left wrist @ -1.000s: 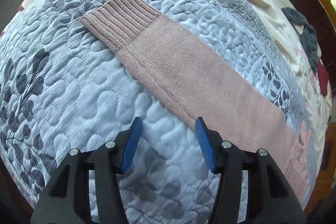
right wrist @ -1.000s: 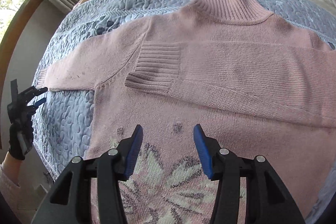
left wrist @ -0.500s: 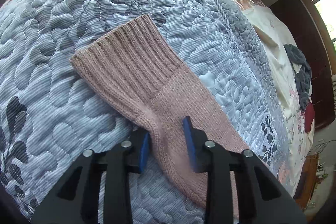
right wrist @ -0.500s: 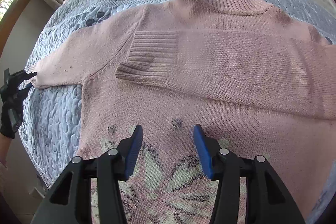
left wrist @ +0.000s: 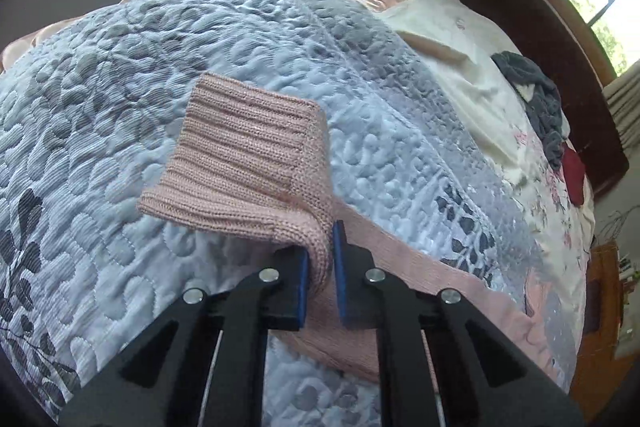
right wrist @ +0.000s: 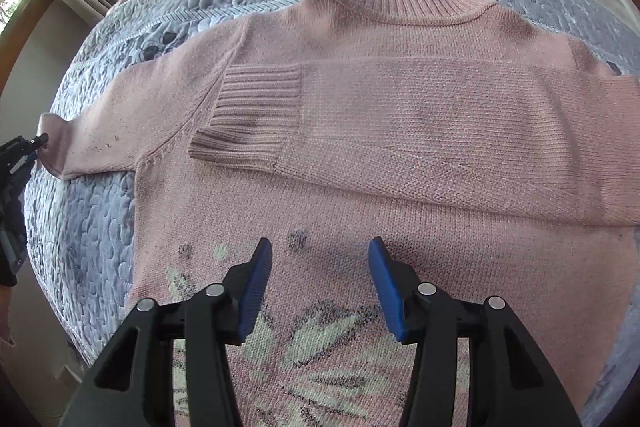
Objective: Fold small clothes
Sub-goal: 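Fold the held sleeve across the sweater body toward the first sleeve with the left gripper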
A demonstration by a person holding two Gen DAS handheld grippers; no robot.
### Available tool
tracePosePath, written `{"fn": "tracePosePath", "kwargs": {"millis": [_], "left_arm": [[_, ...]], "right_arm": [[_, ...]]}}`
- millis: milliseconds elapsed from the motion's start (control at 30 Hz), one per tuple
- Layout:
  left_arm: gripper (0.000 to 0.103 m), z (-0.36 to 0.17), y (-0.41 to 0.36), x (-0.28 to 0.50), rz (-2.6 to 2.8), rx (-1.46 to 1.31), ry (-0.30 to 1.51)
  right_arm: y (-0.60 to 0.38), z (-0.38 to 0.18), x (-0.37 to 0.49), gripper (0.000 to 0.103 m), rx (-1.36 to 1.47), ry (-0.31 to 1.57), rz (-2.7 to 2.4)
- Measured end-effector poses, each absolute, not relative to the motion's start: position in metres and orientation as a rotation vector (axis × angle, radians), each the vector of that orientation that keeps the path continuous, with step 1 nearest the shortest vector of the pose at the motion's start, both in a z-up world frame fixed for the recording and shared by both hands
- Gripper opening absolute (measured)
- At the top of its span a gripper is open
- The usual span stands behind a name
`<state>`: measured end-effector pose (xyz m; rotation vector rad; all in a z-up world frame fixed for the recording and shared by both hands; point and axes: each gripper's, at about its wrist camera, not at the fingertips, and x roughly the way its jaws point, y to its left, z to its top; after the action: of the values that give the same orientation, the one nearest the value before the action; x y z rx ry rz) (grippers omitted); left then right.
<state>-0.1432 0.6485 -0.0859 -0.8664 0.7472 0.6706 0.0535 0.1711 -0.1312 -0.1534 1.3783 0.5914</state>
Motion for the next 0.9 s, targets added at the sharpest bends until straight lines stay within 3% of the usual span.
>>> {"fn": "tracePosePath", "kwargs": {"millis": [167, 400, 667, 900], "left_arm": [[0.009, -0.059, 0.574, -0.105, 0.490, -0.781, 0.746], [0.009, -0.062, 0.461, -0.043, 0.260, -0.727, 0.794], [0.009, -0.083, 0.369, 0.014, 0.140, -0.712, 0.828], [0.009, -0.136, 0.332, 0.043, 0.131, -0.702, 0.961]], "right_arm": [[0.160, -0.128, 0.061, 0.051, -0.132, 1.368, 0.577], [0.138, -0.124, 0.071, 0.051, -0.106, 1.356, 0.562], [0.107, -0.123, 0.086, 0.051, -0.064, 1.346, 0.528], [0.088, -0.124, 0.099, 0.051, -0.052, 1.347, 0.516]]}}
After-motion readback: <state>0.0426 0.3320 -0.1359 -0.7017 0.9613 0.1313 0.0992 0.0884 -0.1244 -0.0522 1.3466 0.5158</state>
